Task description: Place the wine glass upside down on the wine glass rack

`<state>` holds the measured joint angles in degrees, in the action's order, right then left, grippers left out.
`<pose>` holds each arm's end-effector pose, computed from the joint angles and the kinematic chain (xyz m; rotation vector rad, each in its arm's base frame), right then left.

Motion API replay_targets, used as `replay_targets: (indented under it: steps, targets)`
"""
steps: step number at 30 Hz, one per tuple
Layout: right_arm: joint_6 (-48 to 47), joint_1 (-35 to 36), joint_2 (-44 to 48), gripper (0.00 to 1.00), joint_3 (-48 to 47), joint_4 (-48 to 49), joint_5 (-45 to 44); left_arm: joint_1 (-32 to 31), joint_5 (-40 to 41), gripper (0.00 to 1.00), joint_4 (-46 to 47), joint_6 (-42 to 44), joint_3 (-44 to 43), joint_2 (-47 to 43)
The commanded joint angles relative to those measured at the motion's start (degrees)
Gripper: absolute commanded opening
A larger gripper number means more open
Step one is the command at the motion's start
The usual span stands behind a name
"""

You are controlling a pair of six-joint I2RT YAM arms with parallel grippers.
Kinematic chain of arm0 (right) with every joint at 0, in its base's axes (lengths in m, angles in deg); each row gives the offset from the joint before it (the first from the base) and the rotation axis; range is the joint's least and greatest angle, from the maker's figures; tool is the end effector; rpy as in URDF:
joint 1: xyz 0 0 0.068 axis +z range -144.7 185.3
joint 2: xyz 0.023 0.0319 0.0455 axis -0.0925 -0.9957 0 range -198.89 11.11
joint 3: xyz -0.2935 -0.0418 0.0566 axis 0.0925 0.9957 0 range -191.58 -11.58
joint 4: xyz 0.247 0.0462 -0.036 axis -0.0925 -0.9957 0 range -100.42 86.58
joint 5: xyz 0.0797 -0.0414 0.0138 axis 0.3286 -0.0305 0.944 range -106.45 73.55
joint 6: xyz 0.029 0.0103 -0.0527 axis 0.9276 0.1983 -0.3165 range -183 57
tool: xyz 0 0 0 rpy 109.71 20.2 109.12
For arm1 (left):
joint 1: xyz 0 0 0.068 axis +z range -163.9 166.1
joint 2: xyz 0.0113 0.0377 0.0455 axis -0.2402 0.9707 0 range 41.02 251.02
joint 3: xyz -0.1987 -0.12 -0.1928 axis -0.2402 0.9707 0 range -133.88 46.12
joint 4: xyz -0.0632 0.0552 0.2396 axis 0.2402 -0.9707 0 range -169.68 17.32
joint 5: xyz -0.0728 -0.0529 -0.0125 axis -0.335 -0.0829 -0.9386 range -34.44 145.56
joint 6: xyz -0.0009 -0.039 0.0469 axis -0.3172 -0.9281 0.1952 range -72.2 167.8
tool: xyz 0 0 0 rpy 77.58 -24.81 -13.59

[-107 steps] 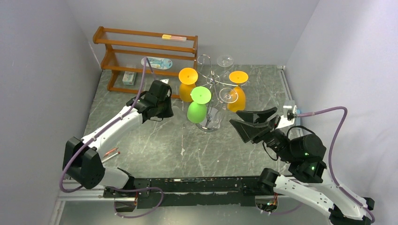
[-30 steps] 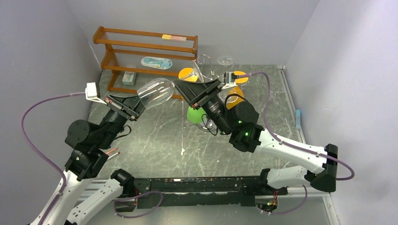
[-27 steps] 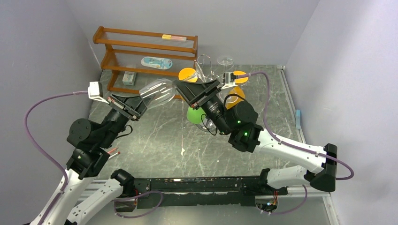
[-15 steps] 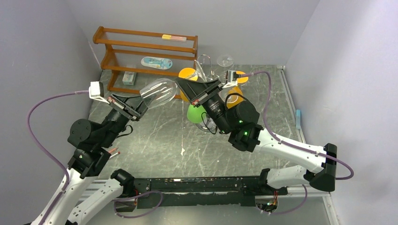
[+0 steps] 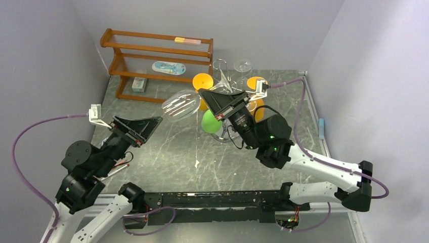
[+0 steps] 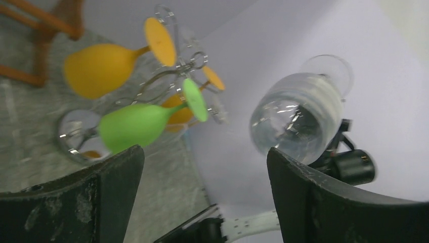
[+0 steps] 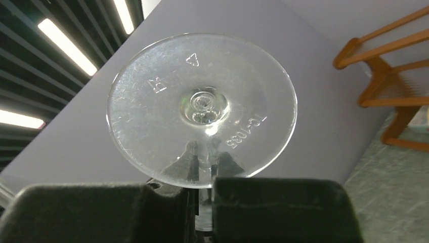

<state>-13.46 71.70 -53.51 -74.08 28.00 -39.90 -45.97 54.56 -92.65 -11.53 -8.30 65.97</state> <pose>0.1102 0.2071 0.4869 0.2404 1.2269 1.5765 0.0405 -0.0263 0.4260 -0.3482 1.5035 -1.3138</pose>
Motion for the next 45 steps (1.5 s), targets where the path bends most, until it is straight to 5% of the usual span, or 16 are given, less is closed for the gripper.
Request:
replay_targets:
  steps: [1,15,28,34,42,45]
  targets:
    - [-11.1,0.1,4.5,0.00,1.5,0.2,1.4,0.2,4.3,0.95,-15.3,7.9,-4.3,-2.8]
    - [-37.0,0.1,10.0,0.00,3.5,-15.3,30.6,1.8,-10.4,0.91,-17.5,8.5,-25.7,3.8]
    - [-54.0,0.3,4.8,0.00,3.5,-22.8,38.4,4.5,-25.7,0.96,-2.9,-6.9,-13.7,7.0]
    - [-57.4,1.6,1.1,0.00,1.3,-25.2,38.2,4.6,-29.9,0.96,-8.2,-5.7,-12.8,9.6]
    - [-60.9,4.4,-3.0,0.00,-1.6,-28.2,33.9,4.6,-29.8,0.68,-14.2,-1.5,-11.3,10.9]
    - [-61.2,4.7,-3.3,0.00,-1.8,-27.8,32.9,4.6,-27.7,0.67,-17.5,0.0,-10.6,10.9]
